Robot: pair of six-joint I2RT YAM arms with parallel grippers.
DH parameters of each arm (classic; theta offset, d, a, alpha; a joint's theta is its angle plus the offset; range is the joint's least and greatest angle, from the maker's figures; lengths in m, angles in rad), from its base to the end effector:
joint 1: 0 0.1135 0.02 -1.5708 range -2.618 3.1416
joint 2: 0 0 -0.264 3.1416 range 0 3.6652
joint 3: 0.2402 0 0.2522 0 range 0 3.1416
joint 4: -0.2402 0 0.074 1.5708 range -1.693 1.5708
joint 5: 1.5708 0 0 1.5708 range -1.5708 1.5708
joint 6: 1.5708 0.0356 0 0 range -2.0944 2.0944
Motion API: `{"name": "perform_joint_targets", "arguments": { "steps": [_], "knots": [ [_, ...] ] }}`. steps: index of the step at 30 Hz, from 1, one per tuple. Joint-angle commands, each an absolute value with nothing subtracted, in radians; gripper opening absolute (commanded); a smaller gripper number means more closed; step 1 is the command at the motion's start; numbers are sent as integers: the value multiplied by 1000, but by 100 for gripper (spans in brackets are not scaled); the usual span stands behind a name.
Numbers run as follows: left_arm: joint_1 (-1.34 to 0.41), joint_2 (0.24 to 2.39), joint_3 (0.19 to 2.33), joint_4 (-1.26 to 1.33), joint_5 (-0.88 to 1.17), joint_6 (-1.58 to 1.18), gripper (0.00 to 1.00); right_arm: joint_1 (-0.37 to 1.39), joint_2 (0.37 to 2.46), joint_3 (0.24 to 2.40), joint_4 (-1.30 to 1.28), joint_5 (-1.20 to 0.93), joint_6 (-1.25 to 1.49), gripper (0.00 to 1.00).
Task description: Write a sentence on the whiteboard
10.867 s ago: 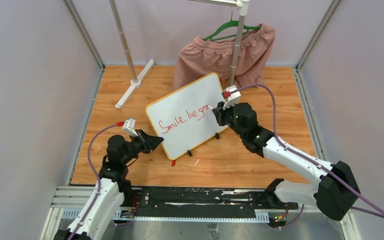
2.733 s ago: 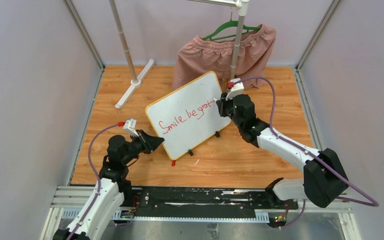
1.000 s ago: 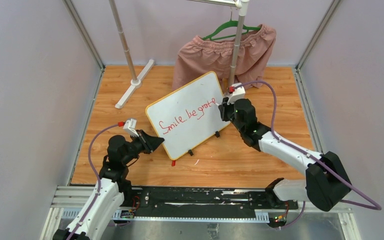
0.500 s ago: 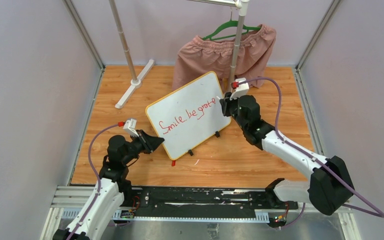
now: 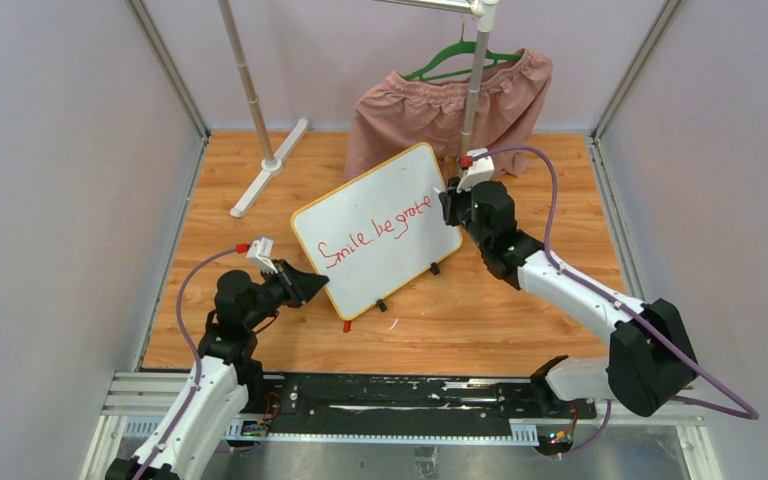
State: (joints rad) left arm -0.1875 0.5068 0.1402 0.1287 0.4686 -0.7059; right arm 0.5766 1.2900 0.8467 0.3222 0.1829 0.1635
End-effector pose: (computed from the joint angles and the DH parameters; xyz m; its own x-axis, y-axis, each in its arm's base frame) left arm 0.1367 -0.0423 0.1849 -0.5638 -0.4821 -0.6706 0.3046 0.6333 -0.7114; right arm 0.2568 0.1592 0.3031 -0.1625 0.0852 -0.9830 -0.3631 0.9212 0.1399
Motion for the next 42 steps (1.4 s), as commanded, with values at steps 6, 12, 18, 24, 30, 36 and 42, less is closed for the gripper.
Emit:
{"name": "perform_joint_targets", "arguments": {
  "steps": [6, 12, 18, 24, 30, 36, 42],
  "knots": [
    [-194, 512, 157, 87, 460, -701, 0, 558, 1332, 915, 333, 155, 138, 0],
    [-195, 511, 158, 87, 459, -701, 0, 558, 1342, 904, 330, 130, 150, 0],
    [-195, 510, 157, 87, 457, -701, 0, 561, 1321, 857, 336, 125, 173, 0],
    [-195, 510, 159, 87, 458, -701, 0, 563, 1303, 815, 331, 126, 185, 0],
    [-195, 511, 159, 87, 459, -701, 0, 565, 1284, 785, 323, 138, 191, 0],
    [-195, 510, 160, 87, 460, -703, 0, 568, 1274, 764, 300, 135, 199, 0],
    [-196, 509, 159, 87, 462, -703, 0, 572, 1257, 738, 288, 143, 207, 0]
  ]
}}
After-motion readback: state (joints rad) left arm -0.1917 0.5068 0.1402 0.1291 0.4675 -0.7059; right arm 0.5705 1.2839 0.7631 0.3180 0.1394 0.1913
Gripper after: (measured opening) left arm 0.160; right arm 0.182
